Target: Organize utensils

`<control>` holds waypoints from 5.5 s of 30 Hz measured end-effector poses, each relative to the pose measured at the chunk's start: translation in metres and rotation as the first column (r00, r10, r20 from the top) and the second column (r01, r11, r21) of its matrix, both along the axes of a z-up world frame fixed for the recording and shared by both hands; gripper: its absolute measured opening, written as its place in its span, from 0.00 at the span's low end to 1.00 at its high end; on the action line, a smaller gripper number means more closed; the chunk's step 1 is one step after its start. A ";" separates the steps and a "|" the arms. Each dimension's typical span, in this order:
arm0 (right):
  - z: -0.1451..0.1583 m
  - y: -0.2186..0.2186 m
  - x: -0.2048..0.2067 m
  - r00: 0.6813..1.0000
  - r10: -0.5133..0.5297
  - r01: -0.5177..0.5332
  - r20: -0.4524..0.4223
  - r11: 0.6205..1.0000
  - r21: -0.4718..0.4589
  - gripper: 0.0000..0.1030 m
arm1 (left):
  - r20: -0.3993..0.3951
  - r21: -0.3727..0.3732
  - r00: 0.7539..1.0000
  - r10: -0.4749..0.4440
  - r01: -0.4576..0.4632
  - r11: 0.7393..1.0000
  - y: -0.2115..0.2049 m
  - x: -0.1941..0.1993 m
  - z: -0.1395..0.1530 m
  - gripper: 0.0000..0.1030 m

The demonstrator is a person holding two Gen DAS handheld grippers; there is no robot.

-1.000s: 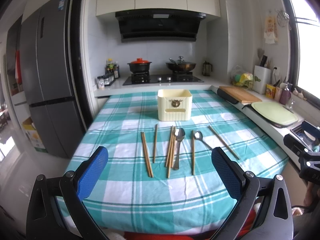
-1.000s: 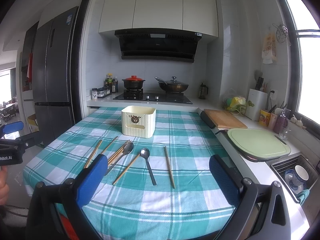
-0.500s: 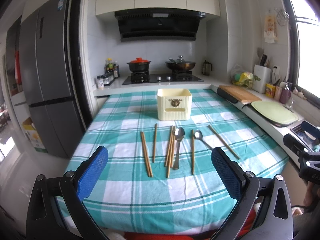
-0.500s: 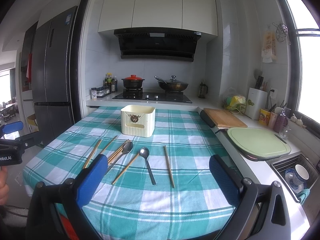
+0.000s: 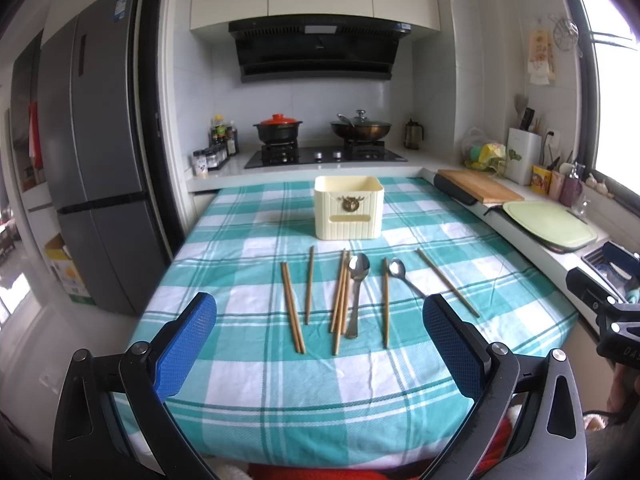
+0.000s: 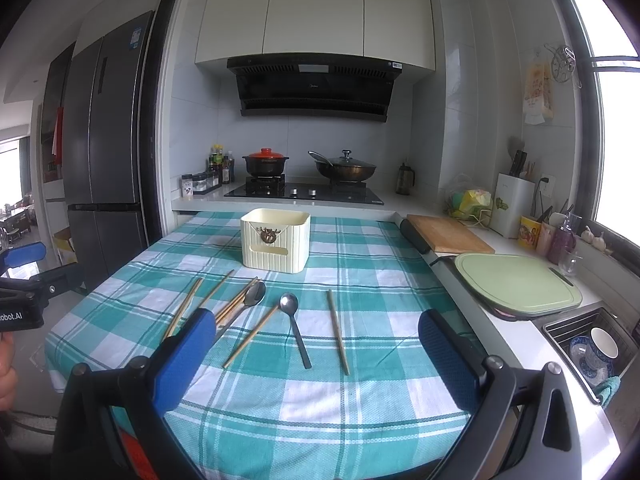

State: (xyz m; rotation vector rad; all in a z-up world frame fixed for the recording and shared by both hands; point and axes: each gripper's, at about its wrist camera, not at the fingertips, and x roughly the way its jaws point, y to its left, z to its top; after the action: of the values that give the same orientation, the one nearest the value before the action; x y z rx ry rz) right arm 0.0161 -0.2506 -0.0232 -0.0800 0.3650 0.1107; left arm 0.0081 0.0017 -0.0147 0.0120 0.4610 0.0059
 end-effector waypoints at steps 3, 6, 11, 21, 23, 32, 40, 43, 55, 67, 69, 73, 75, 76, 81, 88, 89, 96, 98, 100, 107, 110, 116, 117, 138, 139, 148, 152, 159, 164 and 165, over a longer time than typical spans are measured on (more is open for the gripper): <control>0.000 0.000 0.000 1.000 -0.001 0.001 0.001 1.000 0.000 1.00 | 0.001 0.000 1.000 0.000 0.000 1.000 0.000 0.000 0.000 1.00; 0.000 -0.001 0.000 1.000 -0.002 0.002 0.003 1.000 0.001 1.00 | 0.000 0.000 1.000 0.000 0.000 1.000 0.000 0.000 0.001 1.00; -0.001 -0.003 0.000 1.000 -0.004 0.004 0.002 1.000 0.003 1.00 | -0.004 0.000 1.000 -0.001 0.001 1.000 0.000 0.001 -0.001 1.00; -0.001 -0.004 0.002 1.000 -0.011 0.011 0.001 1.000 0.004 1.00 | -0.006 0.004 1.000 0.000 0.000 1.000 0.000 0.002 -0.002 1.00; -0.001 -0.004 0.002 1.000 -0.010 0.010 -0.002 1.000 0.006 1.00 | -0.009 0.004 1.000 0.001 -0.001 1.000 0.001 0.004 -0.003 1.00; -0.002 -0.007 0.003 1.000 -0.019 0.019 0.000 1.000 0.011 1.00 | -0.018 0.013 1.000 -0.002 0.002 1.000 0.001 0.008 -0.009 1.00; -0.003 -0.008 0.006 1.000 -0.023 0.023 -0.008 1.000 0.012 1.00 | -0.021 -0.009 0.999 -0.028 0.028 1.000 0.003 0.010 -0.011 1.00; -0.004 -0.009 0.006 1.000 -0.022 0.023 -0.009 1.000 0.012 1.00 | -0.018 -0.005 0.999 -0.029 0.029 1.000 0.000 0.009 -0.008 1.00; -0.005 -0.010 0.013 0.999 -0.028 0.028 -0.025 0.999 0.018 1.00 | -0.031 -0.023 1.000 0.002 -0.002 1.000 0.008 0.017 -0.005 1.00; -0.016 -0.007 0.033 0.997 -0.024 0.025 -0.069 1.000 0.001 1.00 | -0.085 -0.015 0.992 0.096 -0.098 0.995 0.043 0.053 -0.021 1.00; -0.019 -0.008 0.039 0.996 -0.028 0.028 -0.080 1.000 -0.004 1.00 | -0.108 -0.011 0.989 0.102 -0.104 0.995 0.050 0.066 -0.030 1.00; -0.027 -0.016 0.054 0.993 -0.044 0.043 -0.112 0.999 -0.013 1.00 | -0.195 0.016 0.977 0.082 -0.081 0.997 0.060 0.106 -0.061 1.00; -0.032 -0.022 0.063 0.990 -0.060 0.059 -0.130 0.998 -0.012 1.00 | -0.236 0.035 0.968 0.084 -0.078 0.996 0.064 0.128 -0.079 1.00; -0.033 -0.024 0.067 0.988 -0.069 0.067 -0.138 0.998 -0.013 1.00 | -0.254 0.045 0.963 0.090 -0.081 0.996 0.066 0.138 -0.087 1.00; -0.041 -0.034 0.087 0.978 -0.106 0.105 -0.177 0.994 -0.015 1.00 | -0.326 0.075 0.939 0.113 -0.093 0.993 0.076 0.178 -0.124 1.00; -0.053 -0.028 0.110 0.968 -0.096 0.098 -0.233 0.995 -0.005 1.00 | -0.406 0.119 0.906 0.117 -0.074 0.990 0.076 0.213 -0.160 1.00; -0.054 -0.026 0.112 0.967 -0.090 0.092 -0.239 0.996 -0.003 1.00 | -0.412 0.127 0.903 0.121 -0.075 0.989 0.076 0.216 -0.163 1.00; -0.058 -0.018 0.124 0.964 -0.067 0.068 -0.257 0.998 -0.005 1.00 | -0.440 0.146 0.888 0.134 -0.077 0.986 0.081 0.230 -0.178 1.00; -0.058 -0.018 0.126 0.963 -0.068 0.070 -0.262 0.998 -0.004 1.00 | -0.447 0.154 0.884 0.135 -0.072 0.985 0.080 0.231 -0.181 1.00; -0.059 -0.018 0.128 0.962 -0.069 0.071 -0.265 0.997 -0.003 1.00 | -0.442 0.156 0.887 0.136 -0.073 0.985 0.081 0.232 -0.182 1.00; -0.063 -0.019 0.130 0.958 -0.070 0.072 -0.279 0.997 -0.005 1.00 | -0.455 0.132 0.882 0.119 -0.065 0.989 0.081 0.240 -0.183 1.00; -0.064 -0.020 0.130 0.957 -0.076 0.078 -0.280 0.997 -0.005 1.00 | -0.468 0.126 0.877 0.105 -0.052 0.991 0.078 0.242 -0.186 1.00; -0.064 -0.023 0.137 0.955 -0.082 0.075 -0.285 0.997 -0.035 1.00 | -0.479 0.124 0.871 0.111 -0.058 0.991 0.078 0.250 -0.191 1.00; -0.065 -0.024 0.141 0.954 -0.081 0.068 -0.288 0.996 -0.055 1.00 | -0.482 0.122 0.869 0.111 -0.059 0.991 0.079 0.252 -0.191 1.00; -0.170 -0.025 0.284 0.759 0.078 -0.177 -0.646 0.980 -0.090 0.55 | -0.628 0.022 0.776 0.055 -0.053 0.998 0.106 0.303 -0.196 1.00; -0.170 -0.025 0.288 0.755 0.087 -0.184 -0.650 0.979 -0.083 0.55 | -0.635 0.024 0.771 0.052 -0.047 0.999 0.107 0.306 -0.196 1.00; -0.167 -0.009 0.347 0.730 0.127 -0.239 -0.671 0.968 -0.076 0.41 | -0.674 0.011 0.739 0.006 0.003 1.000 0.102 0.346 -0.192 0.87; -0.168 0.004 0.383 0.715 0.138 -0.241 -0.686 0.969 -0.057 0.34 | -0.688 0.002 0.726 -0.022 0.033 0.999 0.097 0.367 -0.188 0.73; -0.168 0.027 0.417 0.711 0.118 -0.224 -0.693 0.973 -0.064 0.09 | -0.700 -0.010 0.714 -0.021 0.019 1.000 0.093 0.401 -0.183 0.30; -0.165 0.028 0.422 0.720 0.125 -0.199 -0.682 0.980 -0.030 0.06 | -0.688 -0.008 0.726 -0.015 0.014 1.000 0.091 0.402 -0.181 0.05; -0.162 0.026 0.422 0.728 0.139 -0.194 -0.671 0.981 -0.007 0.06 | -0.682 -0.016 0.731 -0.015 0.005 1.000 0.093 0.400 -0.179 0.04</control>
State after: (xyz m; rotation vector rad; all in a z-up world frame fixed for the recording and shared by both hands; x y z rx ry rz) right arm 0.4377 -0.2249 -0.1854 -0.1501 1.0951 0.3094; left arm 0.4078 0.0942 -0.1941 0.0027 1.2116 -0.0128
